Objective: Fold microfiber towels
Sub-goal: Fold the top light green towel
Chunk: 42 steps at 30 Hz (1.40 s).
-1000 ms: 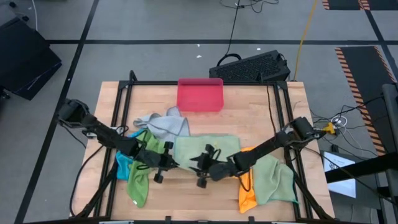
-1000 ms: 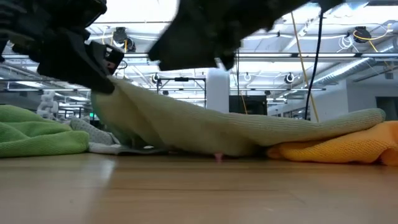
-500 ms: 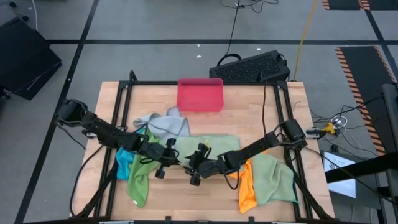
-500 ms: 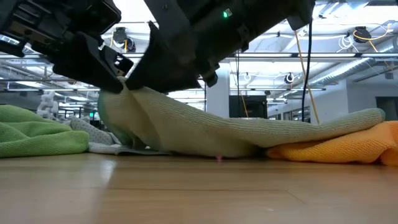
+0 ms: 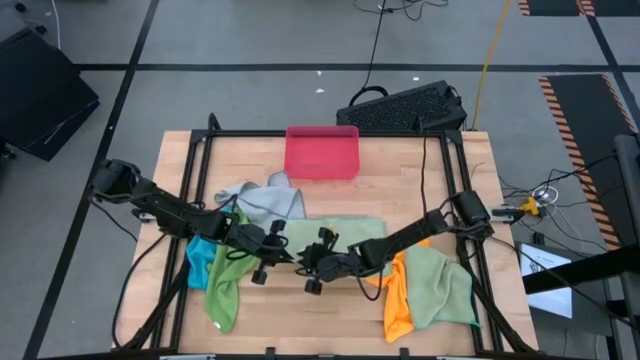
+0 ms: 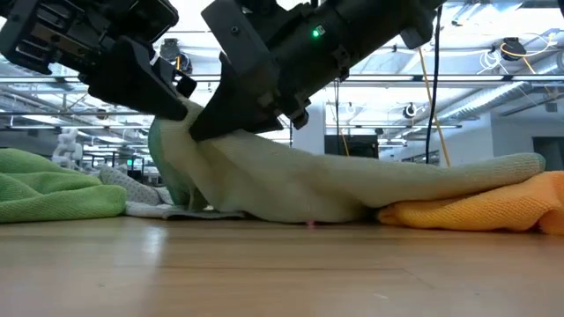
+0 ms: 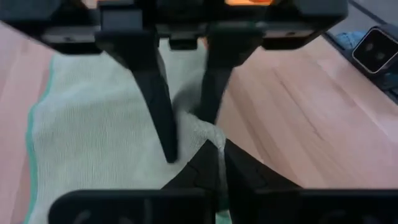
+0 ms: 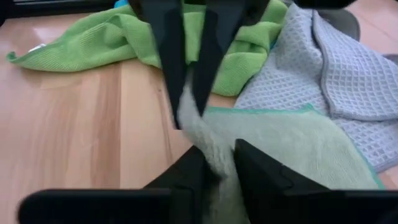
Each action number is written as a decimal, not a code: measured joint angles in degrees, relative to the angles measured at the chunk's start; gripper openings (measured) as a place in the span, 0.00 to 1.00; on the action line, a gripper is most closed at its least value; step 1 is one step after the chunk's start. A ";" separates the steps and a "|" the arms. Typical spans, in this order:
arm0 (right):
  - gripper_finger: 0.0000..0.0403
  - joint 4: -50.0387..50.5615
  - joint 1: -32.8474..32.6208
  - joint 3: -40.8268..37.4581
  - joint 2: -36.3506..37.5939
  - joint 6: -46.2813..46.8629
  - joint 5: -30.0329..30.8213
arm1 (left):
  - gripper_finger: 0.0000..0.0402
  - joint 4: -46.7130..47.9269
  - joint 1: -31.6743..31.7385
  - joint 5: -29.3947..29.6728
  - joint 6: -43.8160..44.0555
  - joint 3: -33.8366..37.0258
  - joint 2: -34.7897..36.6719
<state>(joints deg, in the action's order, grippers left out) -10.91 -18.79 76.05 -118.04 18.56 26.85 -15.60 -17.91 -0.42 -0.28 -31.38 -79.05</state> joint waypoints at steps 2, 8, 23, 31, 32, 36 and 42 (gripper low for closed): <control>0.10 0.67 0.11 0.00 0.00 0.05 0.20 | 0.05 0.05 0.04 1.11 -0.02 0.00 0.00; 0.03 4.18 0.10 -0.04 2.04 -1.07 0.66 | 0.10 -0.25 -1.33 4.82 -2.89 -0.02 0.00; 0.02 23.67 1.26 -0.07 12.51 3.13 7.88 | 0.80 -0.66 -5.15 36.24 0.40 4.16 -0.14; 0.02 26.18 3.11 -0.07 16.15 1.80 7.92 | 0.70 -21.36 -2.56 37.47 -9.35 9.47 -4.70; 0.02 26.44 3.37 -0.07 16.47 1.37 7.93 | 0.69 -23.61 -2.11 38.13 -11.86 9.53 -5.85; 0.02 26.19 4.41 -0.07 17.43 0.20 7.63 | 0.69 -33.60 0.87 37.98 -20.00 9.35 -11.96; 0.02 26.25 5.63 -0.07 18.14 -0.55 7.50 | 0.77 -38.97 5.48 30.81 -19.88 7.28 -20.05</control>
<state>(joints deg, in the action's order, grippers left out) 15.33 -13.16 75.99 -99.90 18.01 34.35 -54.57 -12.43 30.39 -20.15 -24.10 -99.10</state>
